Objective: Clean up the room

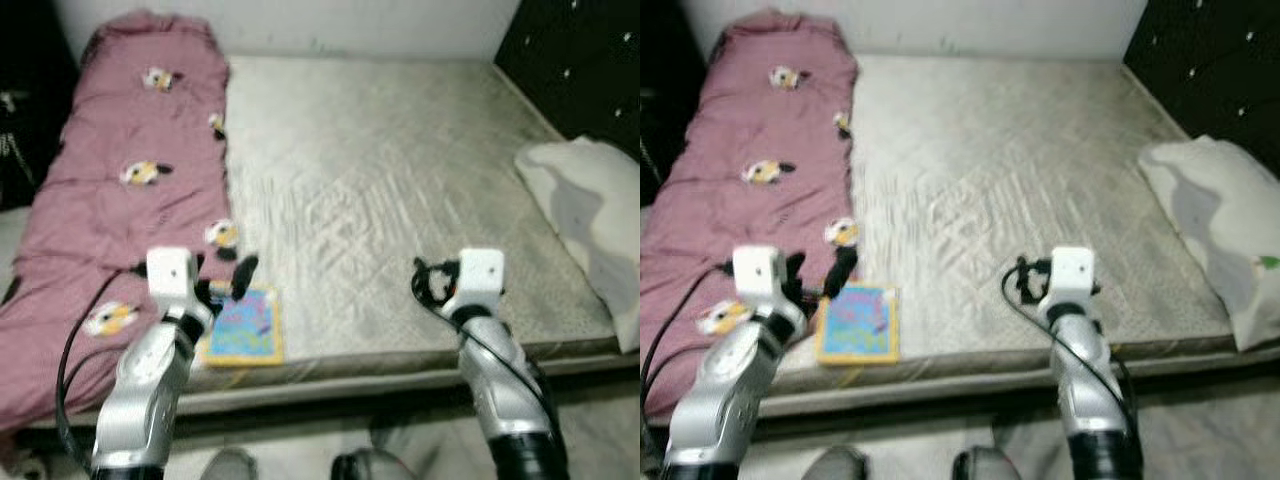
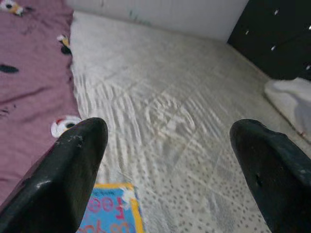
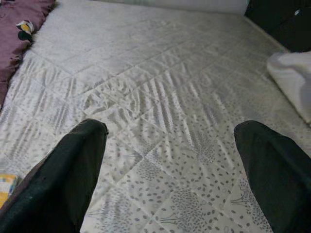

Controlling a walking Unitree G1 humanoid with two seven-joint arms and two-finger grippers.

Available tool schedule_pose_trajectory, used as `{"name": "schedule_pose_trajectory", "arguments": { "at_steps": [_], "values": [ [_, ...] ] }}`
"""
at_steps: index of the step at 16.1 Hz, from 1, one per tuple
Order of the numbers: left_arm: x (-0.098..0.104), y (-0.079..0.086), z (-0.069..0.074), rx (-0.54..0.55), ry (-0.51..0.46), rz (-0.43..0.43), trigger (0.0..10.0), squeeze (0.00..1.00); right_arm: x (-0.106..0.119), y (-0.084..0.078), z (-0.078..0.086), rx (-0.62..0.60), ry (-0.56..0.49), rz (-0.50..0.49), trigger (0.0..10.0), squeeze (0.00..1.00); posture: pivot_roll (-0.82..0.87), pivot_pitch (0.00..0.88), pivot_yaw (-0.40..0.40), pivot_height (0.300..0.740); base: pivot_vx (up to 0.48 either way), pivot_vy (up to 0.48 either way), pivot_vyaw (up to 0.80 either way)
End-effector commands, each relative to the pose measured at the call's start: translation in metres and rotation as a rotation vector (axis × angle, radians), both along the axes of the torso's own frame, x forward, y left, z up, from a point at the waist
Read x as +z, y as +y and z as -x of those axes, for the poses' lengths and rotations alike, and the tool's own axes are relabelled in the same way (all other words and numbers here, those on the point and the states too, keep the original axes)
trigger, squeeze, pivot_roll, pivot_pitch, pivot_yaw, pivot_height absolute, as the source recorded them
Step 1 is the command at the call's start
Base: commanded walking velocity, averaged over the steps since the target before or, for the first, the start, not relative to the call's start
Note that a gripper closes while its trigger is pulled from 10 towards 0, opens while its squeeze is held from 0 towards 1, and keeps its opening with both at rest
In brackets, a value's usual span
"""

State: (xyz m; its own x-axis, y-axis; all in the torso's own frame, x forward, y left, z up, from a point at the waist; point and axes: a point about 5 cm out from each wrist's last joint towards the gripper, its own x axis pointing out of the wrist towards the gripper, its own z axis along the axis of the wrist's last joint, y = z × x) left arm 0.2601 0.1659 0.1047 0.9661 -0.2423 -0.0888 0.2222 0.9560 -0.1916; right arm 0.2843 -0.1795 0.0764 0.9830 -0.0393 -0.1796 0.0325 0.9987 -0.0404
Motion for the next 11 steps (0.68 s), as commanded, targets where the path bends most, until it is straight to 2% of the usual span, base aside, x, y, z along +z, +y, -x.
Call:
{"name": "schedule_pose_trajectory", "arguments": {
  "at_steps": [1, 11],
  "values": [
    [-0.0024, 0.0062, 0.0026, 0.023, 0.015, -0.009, 10.0, 0.0, 0.0016, 0.0035, -0.0012, 0.005, -0.006, -0.005, 10.0, 0.0, 0.02, 0.094, -0.072, 0.74, 0.0, 0.476, 0.0],
    [-0.0017, 0.0075, 0.0013, 0.035, 0.008, -0.017, 10.0, 0.0, 0.0006, 0.0044, -0.0019, 0.003, 0.003, -0.003, 10.0, 0.0, 0.02, 0.101, -0.07, 0.74, 0.0, 0.473, 0.0]
  ]
}}
